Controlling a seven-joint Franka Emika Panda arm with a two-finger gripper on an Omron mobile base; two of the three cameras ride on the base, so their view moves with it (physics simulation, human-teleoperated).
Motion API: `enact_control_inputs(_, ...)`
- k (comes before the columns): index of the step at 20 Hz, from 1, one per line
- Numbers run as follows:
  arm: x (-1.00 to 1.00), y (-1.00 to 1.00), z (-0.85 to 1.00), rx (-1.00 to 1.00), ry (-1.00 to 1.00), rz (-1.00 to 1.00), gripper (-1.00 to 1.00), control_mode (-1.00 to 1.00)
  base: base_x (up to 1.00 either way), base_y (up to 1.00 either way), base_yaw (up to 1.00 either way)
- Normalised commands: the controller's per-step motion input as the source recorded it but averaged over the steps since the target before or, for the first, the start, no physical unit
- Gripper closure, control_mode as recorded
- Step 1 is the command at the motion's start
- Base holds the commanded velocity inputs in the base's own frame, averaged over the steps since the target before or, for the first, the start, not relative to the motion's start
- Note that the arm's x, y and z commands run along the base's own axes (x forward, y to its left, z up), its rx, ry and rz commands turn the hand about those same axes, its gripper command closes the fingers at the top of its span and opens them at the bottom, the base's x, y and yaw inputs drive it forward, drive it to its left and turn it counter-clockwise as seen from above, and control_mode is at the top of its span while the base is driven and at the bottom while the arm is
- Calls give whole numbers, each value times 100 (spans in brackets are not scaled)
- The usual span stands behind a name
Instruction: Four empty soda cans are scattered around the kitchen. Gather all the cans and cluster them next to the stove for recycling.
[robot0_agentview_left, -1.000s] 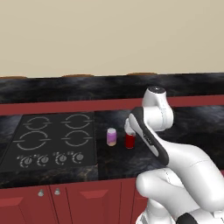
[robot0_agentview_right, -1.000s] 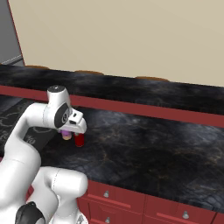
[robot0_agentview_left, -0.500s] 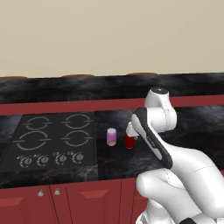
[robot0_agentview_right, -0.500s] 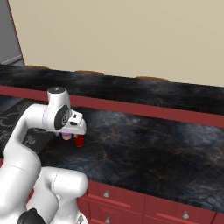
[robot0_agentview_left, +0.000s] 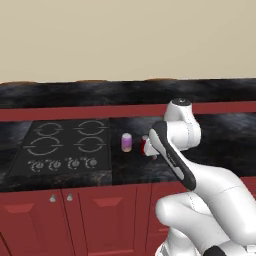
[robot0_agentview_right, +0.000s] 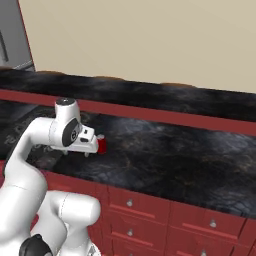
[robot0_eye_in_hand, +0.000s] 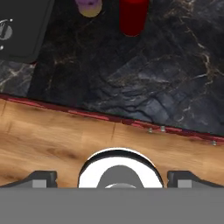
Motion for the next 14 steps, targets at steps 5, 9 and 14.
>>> enact_control_inputs(5,0,0,0,0,0,0,-100,100,-68,35,19)
enact_control_inputs(9,0,0,0,0,0,0,-100,100,-17,28,49)
enact_control_inputs(14,0,0,0,0,0,0,-100,100,-9,5,50)
